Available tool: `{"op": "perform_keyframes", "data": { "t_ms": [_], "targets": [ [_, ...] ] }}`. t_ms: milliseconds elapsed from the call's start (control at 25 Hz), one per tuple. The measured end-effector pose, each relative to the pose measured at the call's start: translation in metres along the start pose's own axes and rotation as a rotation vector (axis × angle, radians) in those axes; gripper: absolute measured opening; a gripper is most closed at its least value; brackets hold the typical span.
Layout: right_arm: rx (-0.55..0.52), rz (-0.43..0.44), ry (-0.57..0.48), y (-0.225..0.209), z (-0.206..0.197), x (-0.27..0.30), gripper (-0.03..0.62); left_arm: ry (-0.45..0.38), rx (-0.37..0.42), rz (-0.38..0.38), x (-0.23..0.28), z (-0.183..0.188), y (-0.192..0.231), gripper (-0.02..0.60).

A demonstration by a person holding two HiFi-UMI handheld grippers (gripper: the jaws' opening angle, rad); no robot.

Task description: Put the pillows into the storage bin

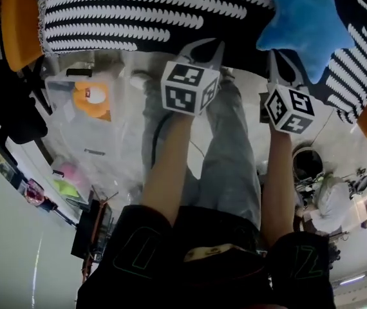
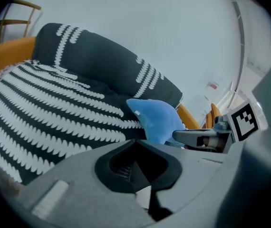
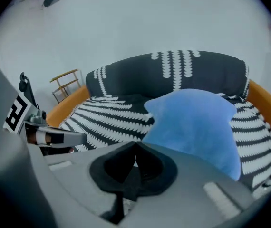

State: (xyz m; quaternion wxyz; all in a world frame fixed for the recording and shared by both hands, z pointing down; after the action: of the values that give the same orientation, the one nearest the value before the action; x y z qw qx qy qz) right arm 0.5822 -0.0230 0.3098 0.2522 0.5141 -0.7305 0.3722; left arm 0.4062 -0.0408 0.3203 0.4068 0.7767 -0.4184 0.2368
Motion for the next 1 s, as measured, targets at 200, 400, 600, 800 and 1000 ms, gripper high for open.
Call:
{"op": "perform_keyframes", "data": {
  "t_ms": [200,400,600,800,1000],
  "targets": [
    [0.054,-0.055,-0.047,-0.044,0.004,-0.028,0.08,0.028,0.092,-0.015,0.039,0.017,-0.041,0.012],
    [0.069,-0.026,-0.063,-0.086,0.009,-0.051,0.227,0.078,0.187,-0.069,0.078,0.029,-0.084,0.207],
    [-0.011,-0.089,0.058,-0.126,-0.004,-0.06,0.341,0.22,0.346,-0.11,0.11,0.025,-0.109,0.333],
    [-0.044,-0.042,0.252,-0.15,-0.028,-0.027,0.407,0.368,0.42,-0.042,0.136,0.009,-0.092,0.374],
    [-0.04,0.021,0.354,-0.168,-0.044,-0.005,0.422,0.459,0.433,-0.07,0.16,-0.011,-0.097,0.382]
  ]
}}
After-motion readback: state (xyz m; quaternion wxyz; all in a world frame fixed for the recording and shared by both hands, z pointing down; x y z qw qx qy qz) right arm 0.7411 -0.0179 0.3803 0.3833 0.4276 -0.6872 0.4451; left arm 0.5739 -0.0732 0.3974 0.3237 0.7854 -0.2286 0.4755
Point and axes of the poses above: the fingertips, and each gripper's own axes: x forward along the fingers, y to its left, z out of its top, the point moved 5 cm from there along -x, backward along the fingers, and after that the axes turned 5 degrees about z, right-handed, at the moved point
